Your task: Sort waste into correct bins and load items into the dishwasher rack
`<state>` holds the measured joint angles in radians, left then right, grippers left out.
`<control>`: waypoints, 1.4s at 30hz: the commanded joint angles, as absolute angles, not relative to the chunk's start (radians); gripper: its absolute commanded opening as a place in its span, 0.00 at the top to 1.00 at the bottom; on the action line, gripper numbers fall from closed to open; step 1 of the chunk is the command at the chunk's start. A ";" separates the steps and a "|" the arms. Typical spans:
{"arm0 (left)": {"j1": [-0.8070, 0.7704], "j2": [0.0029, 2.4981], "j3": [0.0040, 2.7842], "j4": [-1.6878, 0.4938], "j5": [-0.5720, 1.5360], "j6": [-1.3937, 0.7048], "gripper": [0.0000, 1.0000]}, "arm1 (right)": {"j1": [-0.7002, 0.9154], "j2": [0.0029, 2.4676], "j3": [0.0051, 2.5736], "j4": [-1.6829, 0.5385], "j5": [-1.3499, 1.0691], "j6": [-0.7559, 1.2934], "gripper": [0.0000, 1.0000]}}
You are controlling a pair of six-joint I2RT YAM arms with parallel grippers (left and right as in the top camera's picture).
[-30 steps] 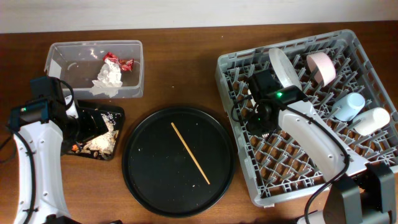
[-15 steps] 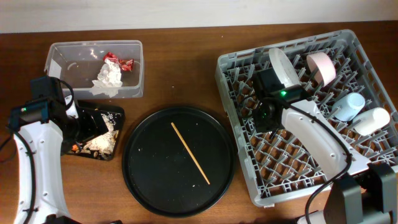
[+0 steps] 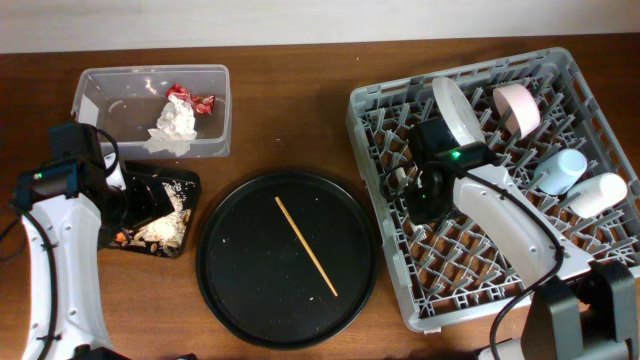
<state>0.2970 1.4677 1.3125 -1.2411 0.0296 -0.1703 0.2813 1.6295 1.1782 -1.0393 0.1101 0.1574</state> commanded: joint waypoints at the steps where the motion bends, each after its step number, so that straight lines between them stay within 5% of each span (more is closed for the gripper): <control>1: 0.300 1.454 1.308 -1.242 0.038 -0.179 0.01 | 0.305 1.572 1.316 -1.113 -0.016 0.142 0.53; 4: 0.300 1.454 1.308 -1.242 0.038 -0.179 0.01 | 0.522 1.549 1.391 -1.095 -0.150 0.078 0.38; 9: 0.300 1.454 1.308 -1.243 0.038 -0.179 0.01 | 0.785 1.749 1.391 -0.920 -0.146 0.113 0.38; 23: 0.300 1.454 1.308 -1.243 0.038 -0.179 0.01 | 0.884 2.071 1.391 -0.741 0.039 0.220 0.47; 28: 0.300 1.454 1.308 -1.243 0.038 -0.179 0.01 | 0.883 2.071 1.391 -0.744 0.039 0.220 0.77; 34: 0.300 1.454 1.308 -1.243 0.038 -0.179 0.01 | 0.883 2.071 1.391 -0.759 0.035 0.227 0.93; 42: 0.300 1.454 1.308 -1.243 0.038 -0.179 0.01 | 0.799 1.775 1.394 -0.847 0.081 0.226 0.96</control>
<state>0.2970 1.4677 1.3121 -1.2419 0.0296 -0.1703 0.8616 1.9541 1.3872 -0.8051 0.0315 0.2279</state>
